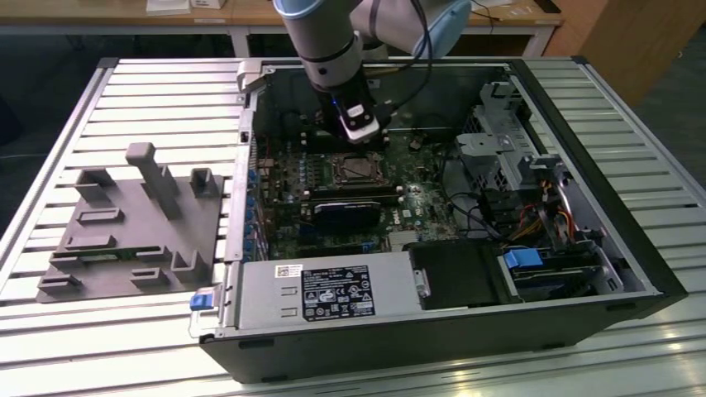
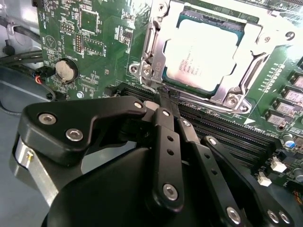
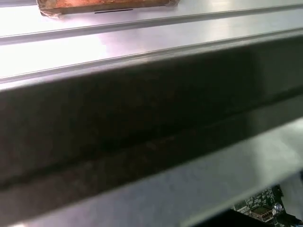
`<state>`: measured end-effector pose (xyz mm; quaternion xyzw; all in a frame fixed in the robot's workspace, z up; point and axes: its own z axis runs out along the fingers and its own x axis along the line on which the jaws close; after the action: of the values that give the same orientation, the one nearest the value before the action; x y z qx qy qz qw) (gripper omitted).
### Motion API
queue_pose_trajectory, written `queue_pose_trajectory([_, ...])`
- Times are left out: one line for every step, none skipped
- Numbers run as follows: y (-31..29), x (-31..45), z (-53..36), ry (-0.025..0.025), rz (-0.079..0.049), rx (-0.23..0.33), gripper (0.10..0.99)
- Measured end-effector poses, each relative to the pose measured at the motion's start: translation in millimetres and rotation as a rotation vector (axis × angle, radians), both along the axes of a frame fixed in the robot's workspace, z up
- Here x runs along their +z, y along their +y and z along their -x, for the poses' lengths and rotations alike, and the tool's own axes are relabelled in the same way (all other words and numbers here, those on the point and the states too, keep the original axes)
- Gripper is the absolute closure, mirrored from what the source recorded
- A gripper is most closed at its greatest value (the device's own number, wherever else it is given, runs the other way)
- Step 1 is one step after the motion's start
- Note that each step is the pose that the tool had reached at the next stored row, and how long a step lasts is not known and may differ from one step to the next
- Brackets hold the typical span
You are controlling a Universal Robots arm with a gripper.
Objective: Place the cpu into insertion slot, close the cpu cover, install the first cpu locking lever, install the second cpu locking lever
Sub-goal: 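Install the first cpu locking lever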
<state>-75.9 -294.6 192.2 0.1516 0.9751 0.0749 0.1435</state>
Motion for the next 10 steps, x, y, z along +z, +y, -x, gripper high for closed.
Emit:
queue_pose_trajectory([-0.4,-0.3,0.0,-0.0001,-0.001,0.000,0.984])
queue_pose_trajectory([-0.8,-0.7,0.0,0.0000,-0.001,0.000,0.984])
queue_pose_trajectory([-1.2,-1.0,0.0,-0.0002,-0.002,0.000,0.984])
queue_pose_trajectory([-1.4,-1.3,-0.1,-0.0002,-0.003,0.000,0.984])
queue_pose_trajectory([-1.7,-1.4,0.0,-0.0002,-0.004,0.000,0.984])
queue_pose_trajectory([-2.0,-1.6,0.0,-0.0001,-0.006,0.000,0.984])
queue_pose_trajectory([-2.3,-1.7,0.0,-0.0001,-0.007,0.000,0.984])
queue_pose_trajectory([-2.7,-1.7,-0.1,-0.0001,-0.008,0.000,0.984])
queue_pose_trajectory([-3.1,-1.7,-0.1,0.0000,-0.010,0.000,0.984])
queue_pose_trajectory([-3.6,-1.7,-0.2,-0.0001,-0.012,0.000,0.984])
